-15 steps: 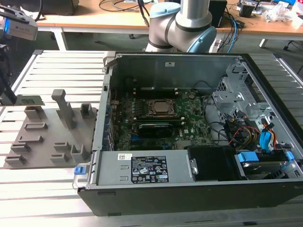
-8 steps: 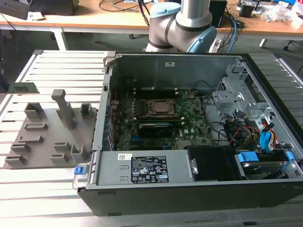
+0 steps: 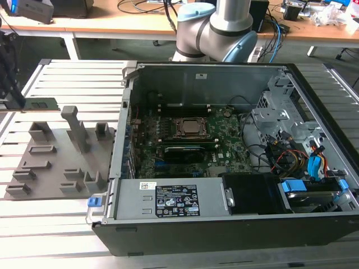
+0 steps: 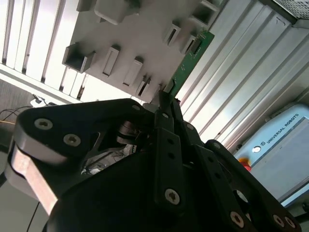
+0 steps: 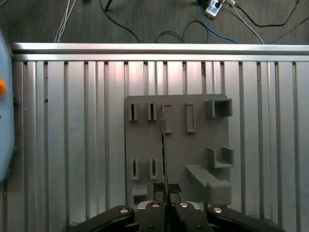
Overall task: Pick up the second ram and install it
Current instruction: 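Pick up the second ram and move it above second insertion slot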
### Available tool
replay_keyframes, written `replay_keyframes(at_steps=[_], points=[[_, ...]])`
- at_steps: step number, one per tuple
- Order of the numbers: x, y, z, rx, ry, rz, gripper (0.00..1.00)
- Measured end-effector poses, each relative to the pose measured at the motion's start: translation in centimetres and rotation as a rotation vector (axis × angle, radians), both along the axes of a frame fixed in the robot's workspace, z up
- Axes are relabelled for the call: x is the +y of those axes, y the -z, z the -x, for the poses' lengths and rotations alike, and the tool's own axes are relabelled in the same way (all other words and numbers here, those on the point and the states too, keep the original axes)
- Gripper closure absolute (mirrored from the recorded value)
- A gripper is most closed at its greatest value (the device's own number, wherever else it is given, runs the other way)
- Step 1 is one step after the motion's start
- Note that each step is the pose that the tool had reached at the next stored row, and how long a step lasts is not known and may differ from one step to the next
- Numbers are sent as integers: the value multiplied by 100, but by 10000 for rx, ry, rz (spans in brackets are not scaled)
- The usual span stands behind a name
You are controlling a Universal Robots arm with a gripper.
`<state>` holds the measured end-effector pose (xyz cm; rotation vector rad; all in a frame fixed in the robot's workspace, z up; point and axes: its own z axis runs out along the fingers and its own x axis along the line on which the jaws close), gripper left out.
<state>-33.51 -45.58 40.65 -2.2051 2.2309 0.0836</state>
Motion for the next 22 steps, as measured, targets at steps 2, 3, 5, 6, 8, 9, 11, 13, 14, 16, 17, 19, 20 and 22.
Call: replay_keyframes(at_steps=[2, 3, 5, 6, 8, 9, 11, 13, 14, 16, 17, 19, 20, 22], points=[[0, 1, -59, -1, 1, -1, 86], [0, 0, -114, -1, 1, 0, 86], [0, 0, -162, 0, 2, 0, 86], [0, 0, -198, 0, 1, -1, 86], [0, 1, -281, 0, 1, -1, 86], [0, 1, -300, 0, 1, -1, 86], [0, 0, -371, 0, 2, 0, 86], [0, 0, -436, 0, 2, 0, 86], [0, 1, -458, 0, 1, -1, 86], [0, 1, -503, -1, 0, -1, 86], [0, 0, -522, 0, 1, 0, 86], [0, 0, -638, 1, 2, 0, 86], [0, 0, -672, -1, 1, 0, 86], [0, 0, -758, 1, 1, 0, 86]])
